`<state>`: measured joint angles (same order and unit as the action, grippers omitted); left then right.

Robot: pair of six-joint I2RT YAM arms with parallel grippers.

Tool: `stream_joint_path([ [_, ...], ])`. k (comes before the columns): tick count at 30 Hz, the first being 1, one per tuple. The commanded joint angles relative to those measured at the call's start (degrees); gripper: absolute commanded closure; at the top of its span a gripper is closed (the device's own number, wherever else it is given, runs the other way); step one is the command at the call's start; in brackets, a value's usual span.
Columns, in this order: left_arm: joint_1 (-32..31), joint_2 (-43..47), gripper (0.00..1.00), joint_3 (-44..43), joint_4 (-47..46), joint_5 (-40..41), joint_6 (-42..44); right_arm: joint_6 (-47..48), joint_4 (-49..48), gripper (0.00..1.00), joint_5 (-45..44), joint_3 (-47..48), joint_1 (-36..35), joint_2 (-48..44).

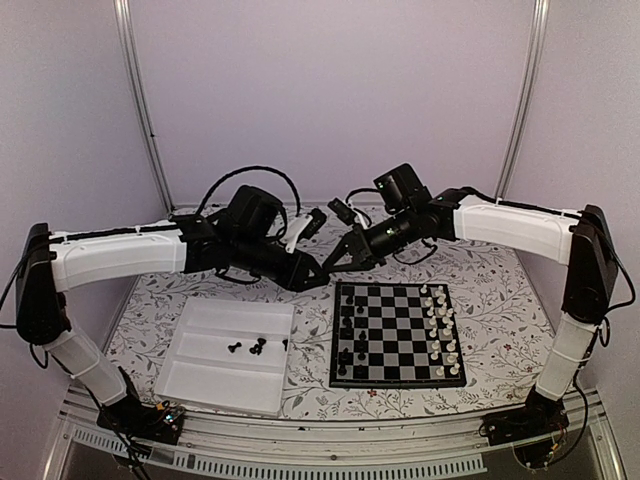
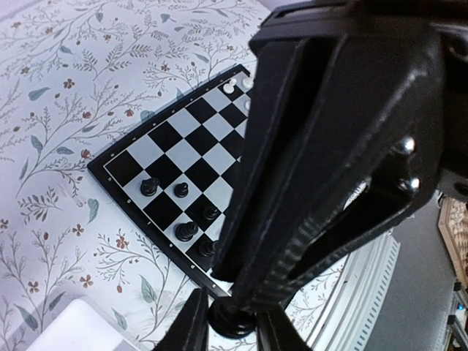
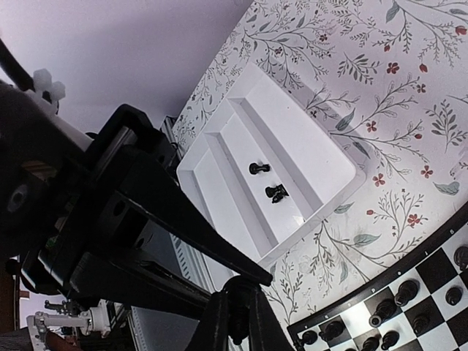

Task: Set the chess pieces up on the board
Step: Place the chess piece on the chessboard.

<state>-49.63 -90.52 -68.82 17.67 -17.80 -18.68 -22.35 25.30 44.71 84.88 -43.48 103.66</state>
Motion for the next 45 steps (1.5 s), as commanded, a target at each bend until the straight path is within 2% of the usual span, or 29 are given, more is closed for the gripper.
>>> stream_joint_path([
  [1,-0.7,-0.7,0.71,-2.0,-1.2,1.1,0.8,0.3,0.1,0.93,-2.6,1.5,-0.4,0.0],
  [4,-0.8,1.2,0.63,-0.4,-0.2,0.2,2.7,3.0,3.9,0.95,-7.7,3.6,-0.4,-0.7],
  [8,-0.8,6.6,0.59,5.1,0.7,1.4,4.0,7.3,9.9,0.96,-14.8,6.2,-0.4,-0.1],
  [14,-0.7,13.4,0.57,11.1,3.0,5.6,3.7,12.4,14.5,0.96,-22.9,5.6,-0.5,1.3],
  [20,-0.6,15.4,0.57,13.2,4.0,9.0,1.2,15.5,17.7,0.97,-28.4,5.7,-1.6,3.7],
  [37,-0.5,16.9,0.57,15.1,4.8,10.3,-1.7,18.9,21.1,0.97,-34.6,8.2,-5.0,11.2],
  [45,-0.5,17.4,0.57,15.1,5.6,10.3,-2.0,18.7,21.7,0.97,-33.6,10.1,-5.0,12.4],
])
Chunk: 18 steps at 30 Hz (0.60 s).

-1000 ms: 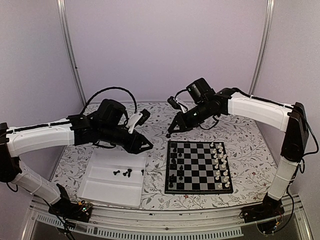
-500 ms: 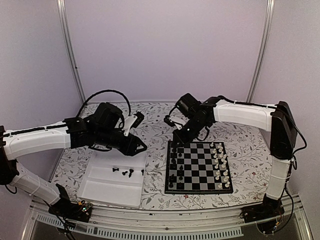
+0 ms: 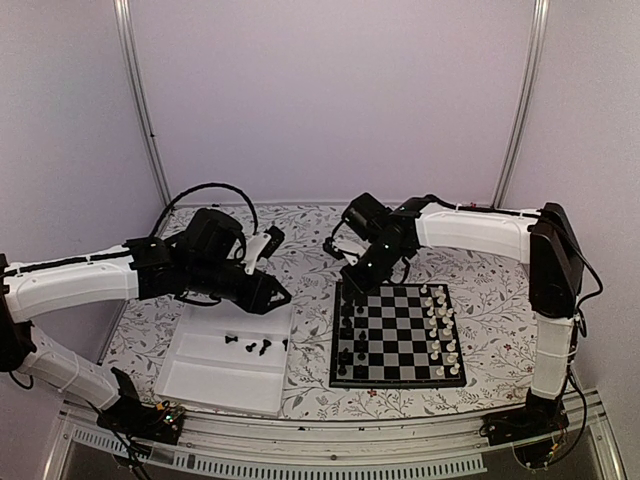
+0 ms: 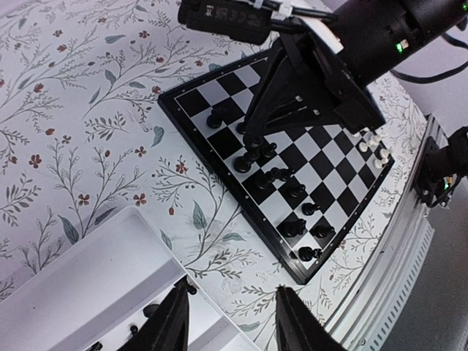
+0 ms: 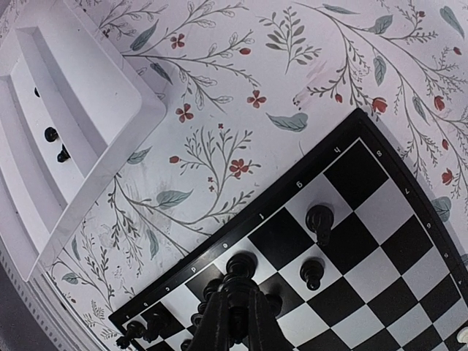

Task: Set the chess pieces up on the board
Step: Place the chess piece on the chessboard.

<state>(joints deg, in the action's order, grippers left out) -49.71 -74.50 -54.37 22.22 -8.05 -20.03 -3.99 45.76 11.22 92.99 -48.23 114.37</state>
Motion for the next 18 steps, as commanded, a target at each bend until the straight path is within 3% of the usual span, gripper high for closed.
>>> stream_joint_path([
  [1,-0.4,1.4,0.57,0.7,1.1,0.4,-0.8,0.4,1.8,0.97,0.2,2.6,-0.4,1.6],
  [9,-0.4,1.8,0.58,1.6,0.6,-0.3,-1.8,0.7,4.2,0.97,-1.7,6.3,-0.4,0.5],
  [18,-0.4,1.4,0.57,1.2,0.8,-0.3,-1.9,1.4,4.6,0.97,-2.9,7.5,-0.4,5.2],
])
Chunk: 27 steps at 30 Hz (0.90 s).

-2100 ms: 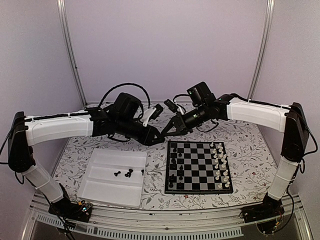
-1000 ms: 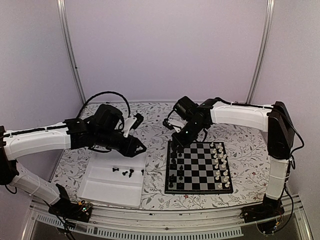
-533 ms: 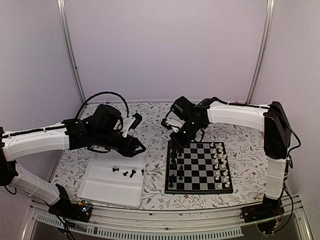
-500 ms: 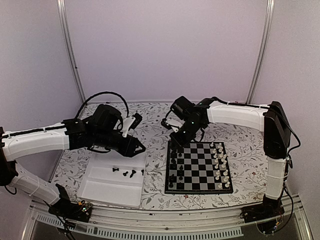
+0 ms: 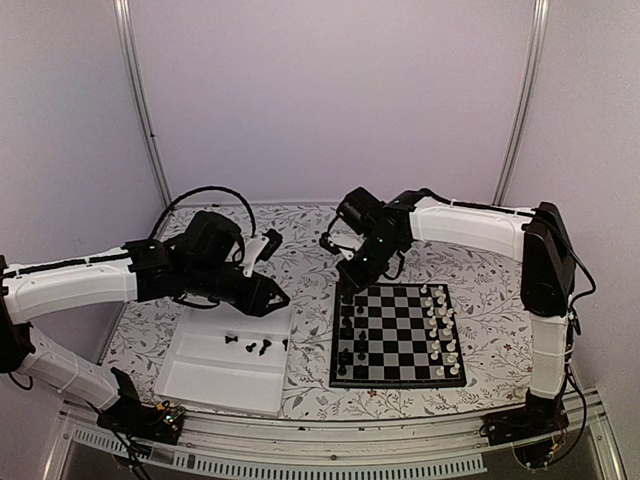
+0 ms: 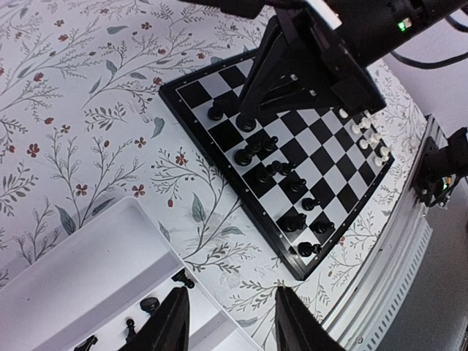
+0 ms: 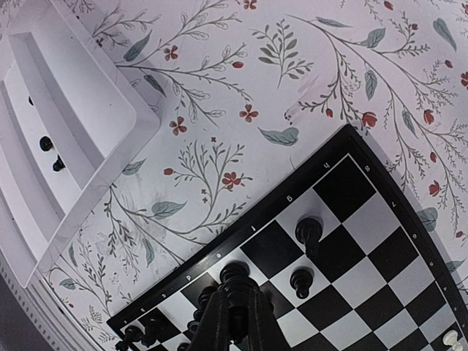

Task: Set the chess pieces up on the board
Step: Place the chess piece on the chessboard.

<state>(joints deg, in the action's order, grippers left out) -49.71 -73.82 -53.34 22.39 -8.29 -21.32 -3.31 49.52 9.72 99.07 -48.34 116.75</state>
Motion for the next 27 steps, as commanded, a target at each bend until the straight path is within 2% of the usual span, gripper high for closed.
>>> stream_joint_path([
  [1,-0.4,0.7,0.58,0.2,0.7,-0.1,-0.6,0.8,0.9,0.97,-1.6,1.5,-0.3,3.0],
  [27,-0.4,-0.6,0.57,0.2,1.0,-0.1,-0.7,1.5,0.0,0.97,-1.9,1.4,-0.3,7.5],
])
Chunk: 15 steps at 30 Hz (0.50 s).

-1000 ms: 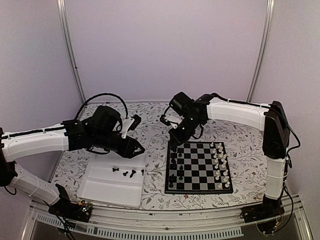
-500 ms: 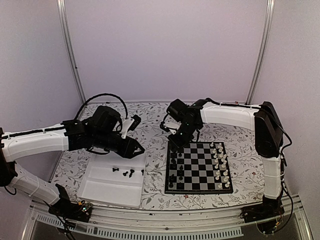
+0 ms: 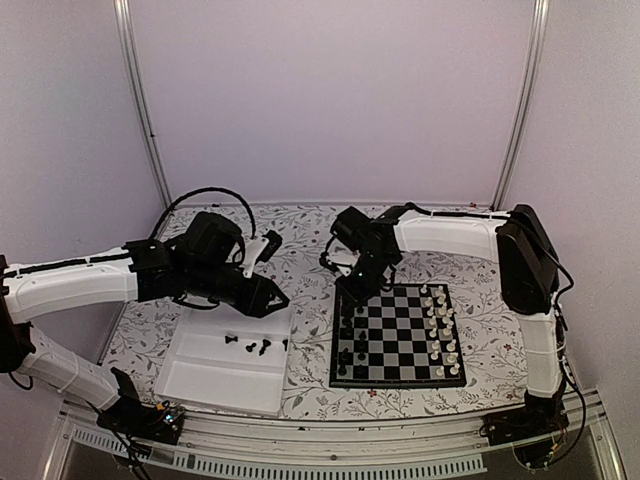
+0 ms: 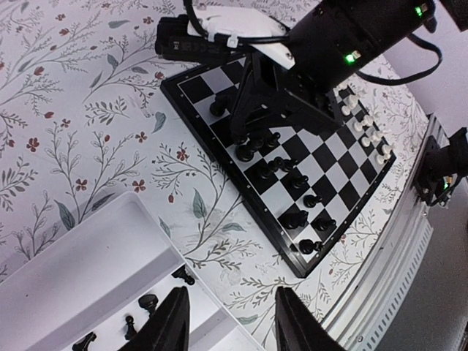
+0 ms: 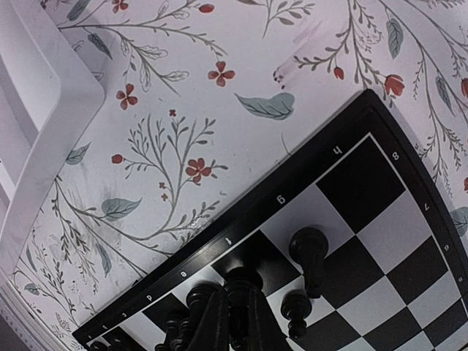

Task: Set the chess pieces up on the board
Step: Place the chess piece on the chessboard.

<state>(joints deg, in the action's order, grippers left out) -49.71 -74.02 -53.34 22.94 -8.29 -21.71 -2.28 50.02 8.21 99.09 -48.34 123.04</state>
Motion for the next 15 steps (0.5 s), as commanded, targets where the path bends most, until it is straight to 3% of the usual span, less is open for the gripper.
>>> stream_joint_path([
  [1,-0.4,-0.4,0.57,0.2,0.6,-0.1,-0.3,0.4,-0.6,0.97,-0.5,1.5,-0.3,1.4],
  [15,-0.4,-1.4,0.57,0.0,0.9,-0.2,0.1,0.7,-1.0,0.91,-2.1,2.9,-0.3,3.0],
])
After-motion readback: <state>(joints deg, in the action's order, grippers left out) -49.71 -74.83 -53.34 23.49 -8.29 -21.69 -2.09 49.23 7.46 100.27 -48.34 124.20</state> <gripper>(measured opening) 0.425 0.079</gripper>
